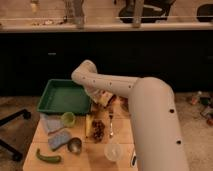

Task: Wipe red bowl with eraser

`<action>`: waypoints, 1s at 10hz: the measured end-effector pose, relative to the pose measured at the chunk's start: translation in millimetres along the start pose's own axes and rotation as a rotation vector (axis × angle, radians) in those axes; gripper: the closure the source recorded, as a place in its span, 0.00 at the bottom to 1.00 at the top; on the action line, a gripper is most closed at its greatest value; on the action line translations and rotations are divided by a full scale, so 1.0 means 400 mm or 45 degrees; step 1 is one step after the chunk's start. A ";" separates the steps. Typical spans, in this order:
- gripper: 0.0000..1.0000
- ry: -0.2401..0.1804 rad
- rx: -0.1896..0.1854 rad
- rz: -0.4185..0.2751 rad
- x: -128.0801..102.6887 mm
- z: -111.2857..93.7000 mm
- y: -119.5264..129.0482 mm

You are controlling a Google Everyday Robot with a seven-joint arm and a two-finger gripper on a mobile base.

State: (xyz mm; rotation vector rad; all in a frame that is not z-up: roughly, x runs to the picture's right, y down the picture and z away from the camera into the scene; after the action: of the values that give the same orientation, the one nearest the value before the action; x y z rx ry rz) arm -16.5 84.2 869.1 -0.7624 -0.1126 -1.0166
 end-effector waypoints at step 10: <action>1.00 0.028 -0.038 0.005 0.116 0.011 -0.061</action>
State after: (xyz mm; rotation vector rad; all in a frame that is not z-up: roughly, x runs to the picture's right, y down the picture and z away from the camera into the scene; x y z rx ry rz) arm -9.7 46.0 904.9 -0.7780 -0.0773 -1.0247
